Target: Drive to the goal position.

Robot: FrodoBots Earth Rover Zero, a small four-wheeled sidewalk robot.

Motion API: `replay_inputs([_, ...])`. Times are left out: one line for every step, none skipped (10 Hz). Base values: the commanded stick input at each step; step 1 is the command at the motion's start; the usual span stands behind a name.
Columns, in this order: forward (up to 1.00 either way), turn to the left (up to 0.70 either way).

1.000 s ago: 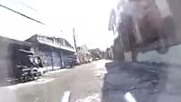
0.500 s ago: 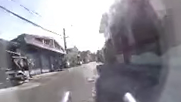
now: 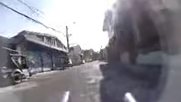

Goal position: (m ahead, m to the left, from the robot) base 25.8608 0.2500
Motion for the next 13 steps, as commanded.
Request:
replay_inputs([0.85,-0.12])
replay_inputs([0.85,-0.34])
replay_inputs([0.85,-0.34])
replay_inputs([0.85,-0.34])
replay_inputs([0.85,-0.34])
replay_inputs([0.85,-0.34])
replay_inputs([0.85,-0.34])
replay_inputs([0.85,-0.34])
replay_inputs([0.85,-0.13])
replay_inputs([0.85,0.00])
replay_inputs([0.85,0.00])
replay_inputs([0.85,0.00])
replay_inputs([0.85,0.00])
